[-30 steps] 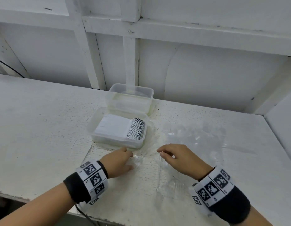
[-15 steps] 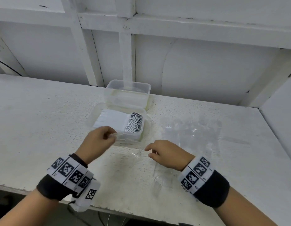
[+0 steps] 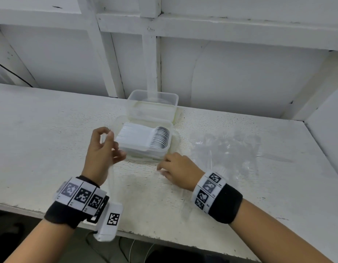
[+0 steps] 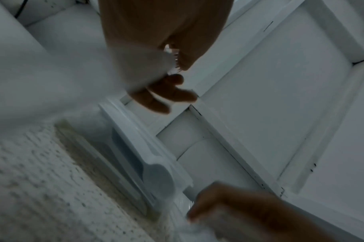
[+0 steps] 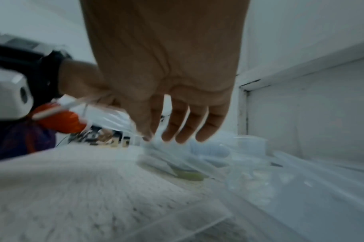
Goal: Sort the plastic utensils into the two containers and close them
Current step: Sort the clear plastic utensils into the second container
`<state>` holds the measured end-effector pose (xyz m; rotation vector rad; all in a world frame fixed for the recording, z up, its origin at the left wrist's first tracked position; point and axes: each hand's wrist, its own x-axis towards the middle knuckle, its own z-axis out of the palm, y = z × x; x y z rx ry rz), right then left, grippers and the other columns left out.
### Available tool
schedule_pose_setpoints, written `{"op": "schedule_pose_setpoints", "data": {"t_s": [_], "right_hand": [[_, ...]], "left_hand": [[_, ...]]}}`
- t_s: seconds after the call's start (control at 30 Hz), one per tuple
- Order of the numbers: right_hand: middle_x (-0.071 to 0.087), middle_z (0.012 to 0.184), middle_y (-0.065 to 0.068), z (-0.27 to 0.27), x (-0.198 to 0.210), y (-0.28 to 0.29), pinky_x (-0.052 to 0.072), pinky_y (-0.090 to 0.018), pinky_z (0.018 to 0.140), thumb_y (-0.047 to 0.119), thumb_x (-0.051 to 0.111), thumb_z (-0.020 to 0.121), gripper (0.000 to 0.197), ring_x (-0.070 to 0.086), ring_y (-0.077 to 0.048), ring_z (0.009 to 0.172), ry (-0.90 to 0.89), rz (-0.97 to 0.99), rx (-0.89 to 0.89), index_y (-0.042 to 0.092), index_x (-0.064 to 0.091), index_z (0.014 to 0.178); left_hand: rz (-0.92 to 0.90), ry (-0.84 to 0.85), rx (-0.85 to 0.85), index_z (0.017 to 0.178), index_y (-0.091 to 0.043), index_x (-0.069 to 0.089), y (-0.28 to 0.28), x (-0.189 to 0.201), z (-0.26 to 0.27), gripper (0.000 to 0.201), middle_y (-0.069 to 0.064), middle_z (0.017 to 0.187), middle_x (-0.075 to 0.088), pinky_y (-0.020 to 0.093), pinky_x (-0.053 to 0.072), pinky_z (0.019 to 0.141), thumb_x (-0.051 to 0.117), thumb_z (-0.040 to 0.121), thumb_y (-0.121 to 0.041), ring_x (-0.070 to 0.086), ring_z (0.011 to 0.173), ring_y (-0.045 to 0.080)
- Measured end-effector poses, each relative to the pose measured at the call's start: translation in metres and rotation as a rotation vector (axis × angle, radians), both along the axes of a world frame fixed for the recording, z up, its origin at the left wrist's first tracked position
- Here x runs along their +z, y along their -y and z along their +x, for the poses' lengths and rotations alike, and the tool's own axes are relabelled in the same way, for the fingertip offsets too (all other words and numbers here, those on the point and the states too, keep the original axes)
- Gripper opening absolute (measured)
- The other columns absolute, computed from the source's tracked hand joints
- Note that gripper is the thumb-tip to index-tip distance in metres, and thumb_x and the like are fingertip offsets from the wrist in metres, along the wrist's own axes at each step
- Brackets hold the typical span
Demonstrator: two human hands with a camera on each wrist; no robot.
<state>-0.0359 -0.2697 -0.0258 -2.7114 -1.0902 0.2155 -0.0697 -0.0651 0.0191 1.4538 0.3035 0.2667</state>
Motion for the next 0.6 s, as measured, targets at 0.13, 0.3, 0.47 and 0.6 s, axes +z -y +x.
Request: {"op": "schedule_pose_setpoints", "data": {"t_s": [0.13,0.3,0.47,0.6], "right_hand": [[0.065,0.094,-0.002,-0.009,0.020,0.022,0.046,-0.027,0.075,0.019,0.048,0.096,0.021,0.059,-0.020,0.086,-0.001,0.686,-0.203,0.008,0.065,0.102],[0.061,0.064,0.002,-0.023,0.050,0.059,0.054,-0.036,0.073,0.022,0.029,0.101,0.018,0.063,-0.021,0.067,-0.153,1.271,-0.615,0.030,0.043,0.092],[0.040,0.063,0.005,-0.031,0.036,0.093,0.033,-0.013,0.051,0.034,0.036,0.099,0.021,0.036,-0.004,0.053,-0.147,0.967,-0.754,0.025,0.049,0.085],[0.047,0.064,0.012,-0.043,0.017,0.105,0.034,-0.011,0.056,0.022,0.046,0.096,0.018,0.044,0.000,0.055,-0.181,0.706,-0.767,0.017,0.060,0.087]], "left_hand": [[0.251,-0.046,-0.144,0.095,-0.024,0.050,0.020,-0.015,0.008,0.009,-0.001,0.066,0.042,0.017,0.033,0.039,0.048,0.096,-0.015,0.037,0.044,0.005],[0.585,-0.066,-0.399,0.104,-0.021,0.061,0.060,-0.029,0.012,0.016,-0.015,0.065,0.050,0.011,0.034,0.047,0.047,0.096,-0.018,0.042,0.049,0.000],[1.078,-0.164,-0.564,0.116,-0.017,0.055,0.093,-0.039,0.024,0.029,-0.008,0.077,0.054,0.023,0.035,0.060,0.054,0.092,-0.034,0.051,0.073,0.011],[1.197,-0.057,-0.723,0.111,-0.021,0.063,0.115,-0.043,0.030,0.025,-0.006,0.105,0.061,0.023,0.042,0.076,0.055,0.090,-0.031,0.059,0.097,0.014]]}}
